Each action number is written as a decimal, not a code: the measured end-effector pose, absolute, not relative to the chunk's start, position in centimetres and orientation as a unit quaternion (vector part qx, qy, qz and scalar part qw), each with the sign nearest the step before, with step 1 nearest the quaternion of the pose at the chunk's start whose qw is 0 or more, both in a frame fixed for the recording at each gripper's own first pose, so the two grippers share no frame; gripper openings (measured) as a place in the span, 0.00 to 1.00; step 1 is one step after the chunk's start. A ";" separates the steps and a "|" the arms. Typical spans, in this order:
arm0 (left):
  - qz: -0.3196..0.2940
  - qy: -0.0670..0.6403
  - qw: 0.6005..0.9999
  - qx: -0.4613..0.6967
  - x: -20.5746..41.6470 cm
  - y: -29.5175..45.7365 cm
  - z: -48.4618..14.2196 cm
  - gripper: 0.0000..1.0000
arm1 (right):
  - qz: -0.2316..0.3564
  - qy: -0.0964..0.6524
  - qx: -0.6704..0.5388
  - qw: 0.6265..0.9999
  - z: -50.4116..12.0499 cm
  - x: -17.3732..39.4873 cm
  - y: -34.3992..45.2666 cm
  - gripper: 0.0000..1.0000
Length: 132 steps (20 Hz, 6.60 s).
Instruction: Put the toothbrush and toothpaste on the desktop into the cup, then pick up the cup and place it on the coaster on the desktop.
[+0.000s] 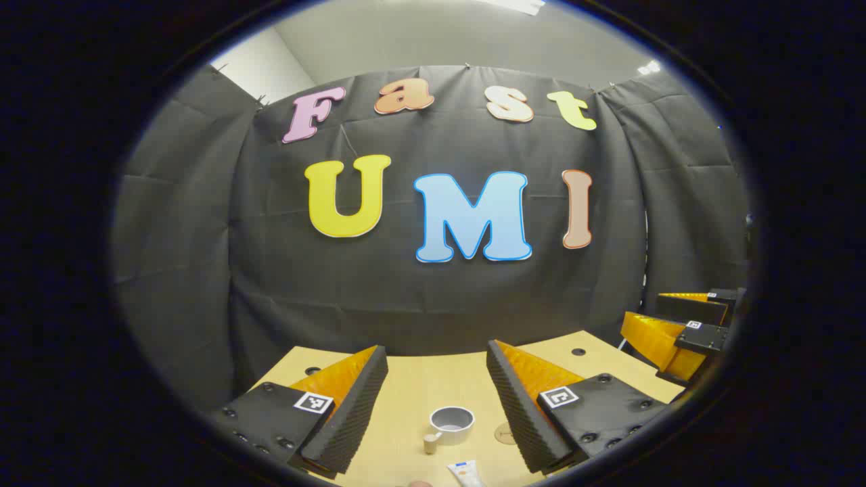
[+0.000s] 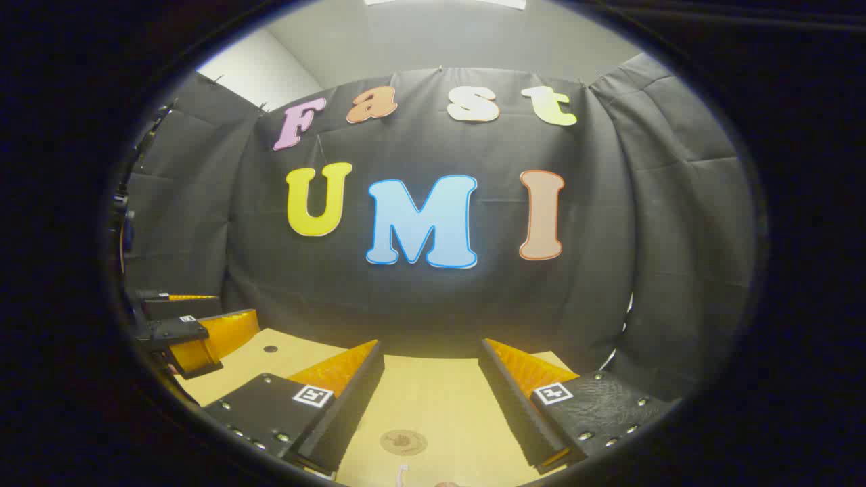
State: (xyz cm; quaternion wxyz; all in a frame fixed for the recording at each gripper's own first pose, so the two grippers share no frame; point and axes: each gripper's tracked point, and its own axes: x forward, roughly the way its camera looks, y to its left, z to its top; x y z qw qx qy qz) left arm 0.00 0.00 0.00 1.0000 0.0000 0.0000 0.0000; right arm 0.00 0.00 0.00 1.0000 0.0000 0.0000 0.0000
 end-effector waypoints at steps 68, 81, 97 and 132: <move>0.020 0.547 0.836 -0.040 -3.5 -3.8 -41.7 0.97 | 0.043 0.568 0.006 0.822 -34.9 -7.5 4.2 0.94; 0.027 0.571 0.820 -0.032 -3.1 -3.9 -42.0 0.95 | 0.022 0.628 0.020 0.778 -35.3 -8.0 4.4 0.94; 0.027 0.592 0.805 -0.031 -2.5 -4.3 -42.2 0.32 | 0.019 0.648 0.046 0.760 -35.6 -7.6 4.4 0.12; -0.014 0.377 0.926 -0.002 15.9 -2.2 -19.4 0.22 | 0.015 0.645 0.046 0.763 -34.9 -7.8 4.3 0.04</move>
